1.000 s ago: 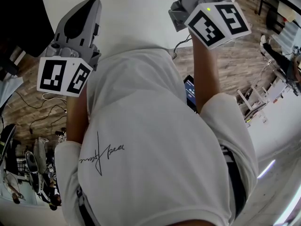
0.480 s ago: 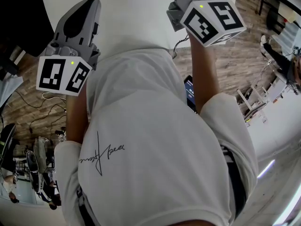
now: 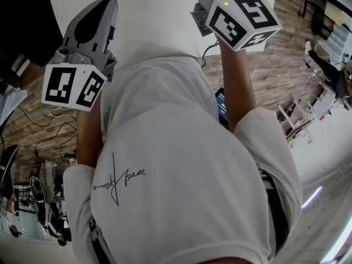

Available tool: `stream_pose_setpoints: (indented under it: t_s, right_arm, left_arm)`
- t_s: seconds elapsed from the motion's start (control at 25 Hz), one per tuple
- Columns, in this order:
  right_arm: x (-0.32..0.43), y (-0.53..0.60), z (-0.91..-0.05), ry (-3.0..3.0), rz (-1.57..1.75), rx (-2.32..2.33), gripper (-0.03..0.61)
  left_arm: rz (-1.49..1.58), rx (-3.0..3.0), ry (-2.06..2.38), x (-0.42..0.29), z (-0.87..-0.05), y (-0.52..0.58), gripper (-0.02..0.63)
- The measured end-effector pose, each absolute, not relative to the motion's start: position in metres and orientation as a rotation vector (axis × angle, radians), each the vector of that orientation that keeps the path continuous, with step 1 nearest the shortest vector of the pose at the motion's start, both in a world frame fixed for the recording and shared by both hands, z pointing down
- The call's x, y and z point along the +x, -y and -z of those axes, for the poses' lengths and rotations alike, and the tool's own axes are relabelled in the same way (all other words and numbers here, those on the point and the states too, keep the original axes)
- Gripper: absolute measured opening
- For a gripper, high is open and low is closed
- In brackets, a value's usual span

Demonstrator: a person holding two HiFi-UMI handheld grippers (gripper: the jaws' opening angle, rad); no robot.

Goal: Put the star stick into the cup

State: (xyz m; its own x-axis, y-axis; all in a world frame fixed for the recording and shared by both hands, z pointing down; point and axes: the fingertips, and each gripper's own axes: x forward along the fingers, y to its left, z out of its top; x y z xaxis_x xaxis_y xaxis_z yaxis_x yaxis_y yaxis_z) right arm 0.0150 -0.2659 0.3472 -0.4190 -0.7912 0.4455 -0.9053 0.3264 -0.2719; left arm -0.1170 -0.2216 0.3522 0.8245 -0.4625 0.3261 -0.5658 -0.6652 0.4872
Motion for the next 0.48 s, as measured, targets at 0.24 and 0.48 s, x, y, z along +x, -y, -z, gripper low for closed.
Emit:
stream_pose_setpoints:
  t_s: [0.24, 0.48]
  right_arm:
    - [0.0149, 0.2625, -0.3526, 2.350, -0.736, 1.506, 0.020]
    - [0.0141, 0.2622, -0.3514, 2.350, -0.734, 1.498, 0.020]
  left_arm:
    - [-0.198, 2.410, 0.751, -0.1102, -0.3457, 0.2238, 0.008]
    - [-0.208, 2.424, 0.727, -0.1064, -0.3447, 0.2201, 0.008]
